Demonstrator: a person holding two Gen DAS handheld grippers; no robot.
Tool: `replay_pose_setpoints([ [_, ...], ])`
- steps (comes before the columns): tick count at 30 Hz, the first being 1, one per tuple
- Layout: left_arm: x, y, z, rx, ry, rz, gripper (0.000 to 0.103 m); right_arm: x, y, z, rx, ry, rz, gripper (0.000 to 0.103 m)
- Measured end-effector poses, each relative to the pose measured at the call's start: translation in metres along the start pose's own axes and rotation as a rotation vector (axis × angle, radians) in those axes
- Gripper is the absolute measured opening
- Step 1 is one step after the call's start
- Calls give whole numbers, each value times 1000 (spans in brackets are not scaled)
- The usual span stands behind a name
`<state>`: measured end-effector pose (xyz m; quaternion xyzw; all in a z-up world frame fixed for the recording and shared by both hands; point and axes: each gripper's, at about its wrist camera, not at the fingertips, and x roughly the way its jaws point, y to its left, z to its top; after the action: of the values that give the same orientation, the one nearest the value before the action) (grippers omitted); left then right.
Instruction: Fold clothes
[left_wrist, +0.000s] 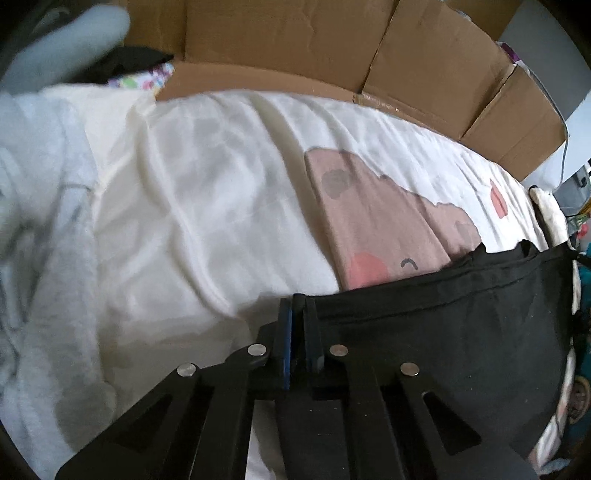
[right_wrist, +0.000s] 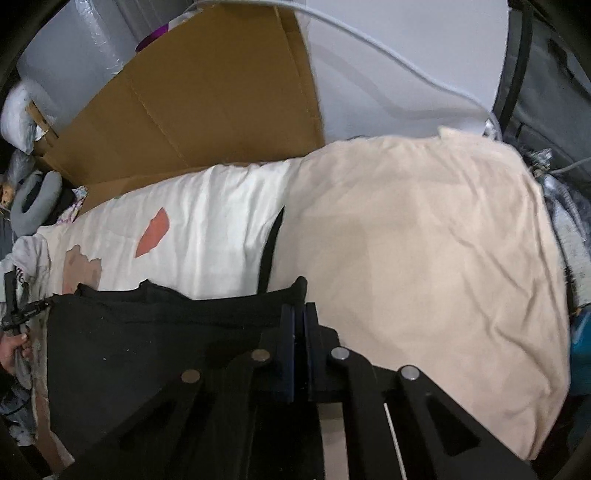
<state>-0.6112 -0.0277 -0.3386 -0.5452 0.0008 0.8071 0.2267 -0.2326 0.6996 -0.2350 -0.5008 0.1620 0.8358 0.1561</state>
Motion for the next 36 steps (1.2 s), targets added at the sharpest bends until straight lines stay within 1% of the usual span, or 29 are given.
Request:
replay_pose_setpoints([
  [5, -24, 0, 7, 7, -67, 8, 4, -19, 5, 1, -16, -48, -19, 4],
  [11, -51, 5, 12, 9, -119, 10, 3, -37, 6, 5, -21, -91, -28, 3],
  [14, -56, 8, 14, 4, -129, 13, 3, -41, 5, 8, -21, -96, -39, 3],
  [18, -50, 8, 15, 8, -115, 19, 3, -33, 5, 10, -25, -81, -54, 3],
  [21, -34, 4, 18, 31, -76, 37, 3, -19, 4, 12, -35, -46, -85, 3],
  [25, -10, 4, 20, 26, -39, 51, 3, -4, 5, 13, -44, -16, -117, 3],
  [27, -7, 3, 20, 28, -40, 56, 3, -3, 6, 13, -49, -21, -129, 3],
  [32, -13, 3, 22, 37, -62, 58, 3, -11, 7, 20, -54, -54, -143, 3],
  [36, -9, 2, 27, 35, -61, 64, 3, 0, 7, 22, -56, -30, -177, 3],
])
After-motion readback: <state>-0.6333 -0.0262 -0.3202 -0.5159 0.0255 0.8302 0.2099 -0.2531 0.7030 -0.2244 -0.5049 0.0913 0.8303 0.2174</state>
